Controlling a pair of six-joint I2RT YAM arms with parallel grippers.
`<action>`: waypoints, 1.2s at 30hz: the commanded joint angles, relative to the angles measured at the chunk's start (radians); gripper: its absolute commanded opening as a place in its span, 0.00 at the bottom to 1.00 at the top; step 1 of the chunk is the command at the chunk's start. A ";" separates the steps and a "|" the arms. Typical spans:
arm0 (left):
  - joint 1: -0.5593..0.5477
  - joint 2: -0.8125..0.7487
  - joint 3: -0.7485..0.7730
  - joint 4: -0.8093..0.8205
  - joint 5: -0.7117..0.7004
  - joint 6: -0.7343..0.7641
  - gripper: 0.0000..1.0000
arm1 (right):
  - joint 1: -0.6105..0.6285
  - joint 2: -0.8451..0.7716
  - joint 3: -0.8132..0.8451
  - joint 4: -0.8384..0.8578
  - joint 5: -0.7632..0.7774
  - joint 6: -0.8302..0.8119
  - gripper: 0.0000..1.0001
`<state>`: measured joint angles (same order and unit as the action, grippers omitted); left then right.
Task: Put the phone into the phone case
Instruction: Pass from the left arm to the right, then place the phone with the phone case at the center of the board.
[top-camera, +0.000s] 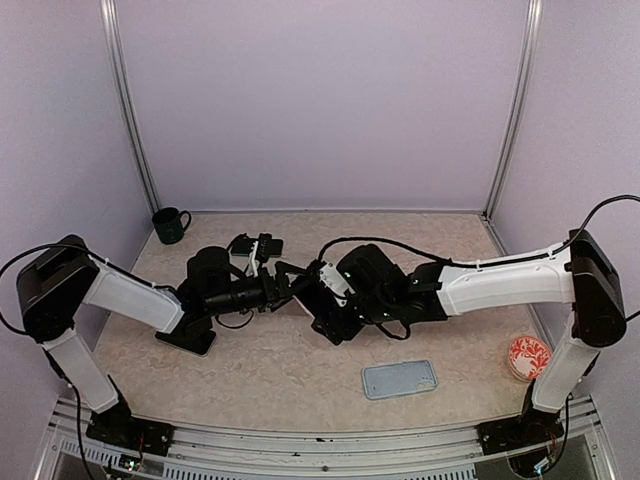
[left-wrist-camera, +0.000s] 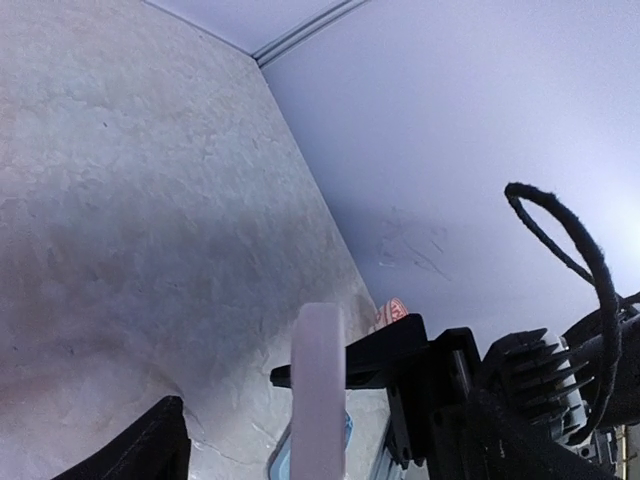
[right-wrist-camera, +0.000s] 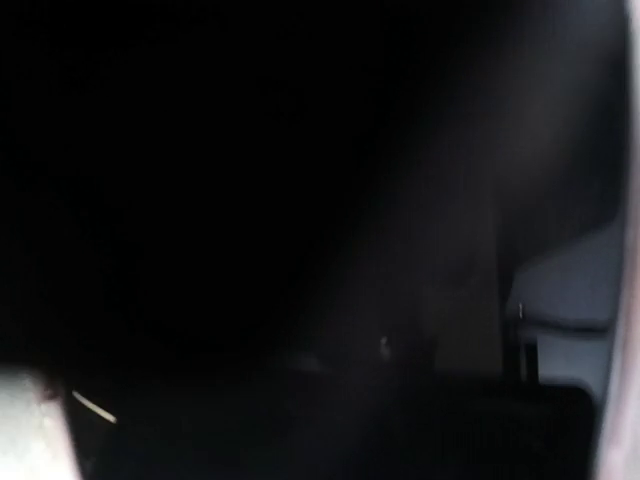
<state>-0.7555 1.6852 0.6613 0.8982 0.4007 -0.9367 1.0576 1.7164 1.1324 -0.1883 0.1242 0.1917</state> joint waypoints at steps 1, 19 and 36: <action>0.023 -0.095 -0.017 -0.016 -0.032 0.039 0.99 | -0.028 -0.016 0.017 0.009 0.005 0.035 0.59; 0.107 -0.398 -0.198 -0.195 -0.253 0.083 0.99 | -0.426 0.017 0.006 -0.038 -0.006 0.174 0.59; 0.093 -0.370 -0.215 -0.139 -0.217 0.055 0.99 | -0.681 0.266 0.111 -0.018 -0.120 0.169 0.60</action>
<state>-0.6582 1.3102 0.4587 0.7273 0.1764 -0.8856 0.4061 1.9636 1.2156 -0.2344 0.0540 0.3599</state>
